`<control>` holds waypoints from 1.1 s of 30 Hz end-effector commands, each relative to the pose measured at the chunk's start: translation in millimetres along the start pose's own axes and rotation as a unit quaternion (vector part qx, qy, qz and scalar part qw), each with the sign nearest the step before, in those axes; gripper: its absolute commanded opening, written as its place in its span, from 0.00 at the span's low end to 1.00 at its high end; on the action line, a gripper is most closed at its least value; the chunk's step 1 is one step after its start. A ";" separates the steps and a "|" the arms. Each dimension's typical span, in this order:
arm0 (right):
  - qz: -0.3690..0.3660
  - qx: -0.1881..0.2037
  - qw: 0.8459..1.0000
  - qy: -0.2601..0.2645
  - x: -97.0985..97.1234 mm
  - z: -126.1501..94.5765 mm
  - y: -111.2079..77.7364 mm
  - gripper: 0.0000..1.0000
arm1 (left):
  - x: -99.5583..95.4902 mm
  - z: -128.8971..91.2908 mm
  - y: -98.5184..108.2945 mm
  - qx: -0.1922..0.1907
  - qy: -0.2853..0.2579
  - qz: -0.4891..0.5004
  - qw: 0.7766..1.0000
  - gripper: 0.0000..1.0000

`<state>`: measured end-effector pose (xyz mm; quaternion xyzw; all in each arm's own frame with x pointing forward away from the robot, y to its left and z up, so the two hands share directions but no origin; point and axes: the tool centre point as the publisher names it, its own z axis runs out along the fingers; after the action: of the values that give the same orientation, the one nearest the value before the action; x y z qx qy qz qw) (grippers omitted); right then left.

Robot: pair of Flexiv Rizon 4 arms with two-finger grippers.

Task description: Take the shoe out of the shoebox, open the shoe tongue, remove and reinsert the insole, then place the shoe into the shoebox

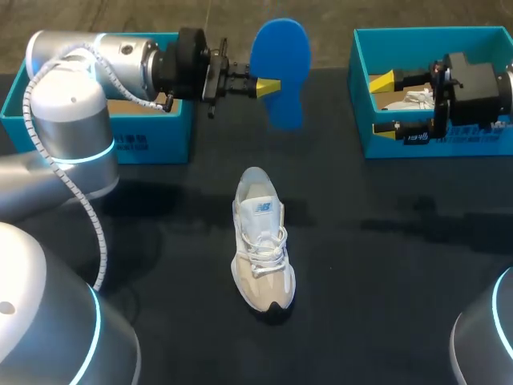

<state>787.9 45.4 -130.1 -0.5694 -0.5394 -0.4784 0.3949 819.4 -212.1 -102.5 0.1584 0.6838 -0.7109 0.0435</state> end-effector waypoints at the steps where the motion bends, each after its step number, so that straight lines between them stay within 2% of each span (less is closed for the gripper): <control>1: 0.000 0.000 1.000 -0.001 0.1 1.9 0.5 1.00 | 1.9 -1.3 0.2 0.002 -0.006 -0.010 1.000 0.00; 4: 0.000 0.000 1.000 -0.001 0.1 1.9 0.5 1.00 | 2.8 -5.3 -1.3 0.012 0.009 0.069 0.998 0.00; 8: 0.000 0.000 1.000 -0.001 0.1 1.9 0.5 1.00 | 1.8 -8.1 -2.7 -0.007 0.006 0.168 0.986 0.00; 12: 0.000 0.000 1.000 -0.001 0.1 1.9 0.5 1.00 | 1.0 -9.0 -4.3 -0.010 0.001 0.230 0.973 0.00; 18: 0.000 0.000 1.000 -0.001 0.1 1.9 0.5 1.00 | 1.1 -6.2 -0.9 -0.067 0.006 0.405 0.912 0.00; 19: 0.000 0.000 1.000 -0.001 0.1 1.9 0.5 1.00 | 1.1 -5.7 -0.2 -0.065 -0.001 0.404 0.913 0.00; 20: 0.000 0.000 1.000 -0.001 0.1 1.9 0.5 1.00 | 0.0 -5.3 -0.4 -0.071 -0.008 0.423 0.903 0.00; 22: 0.000 0.000 1.000 -0.001 0.1 1.9 0.5 1.00 | 0.4 -3.7 3.0 -0.092 -0.004 0.475 0.875 0.00; 27: 0.000 0.000 1.000 -0.001 0.1 1.9 0.5 1.00 | 3.1 -0.6 7.8 -0.102 -0.018 0.548 0.830 0.00; 28: 0.000 0.000 1.000 -0.001 0.1 1.9 0.5 1.00 | 3.0 -0.1 9.1 -0.108 -0.023 0.575 0.811 0.00; 31: 0.000 0.000 1.000 -0.001 0.1 1.9 0.5 1.00 | 1.9 0.0 13.0 -0.119 -0.037 0.616 0.777 0.00; 33: 0.000 0.000 1.000 -0.001 0.1 1.9 0.5 1.00 | 1.3 -0.3 13.9 -0.123 -0.047 0.624 0.770 0.00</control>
<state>788.3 45.6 -130.4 -0.5693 -0.5397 -0.4782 0.3950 829.2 -212.0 -113.1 0.4514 0.5879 -0.5495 0.3855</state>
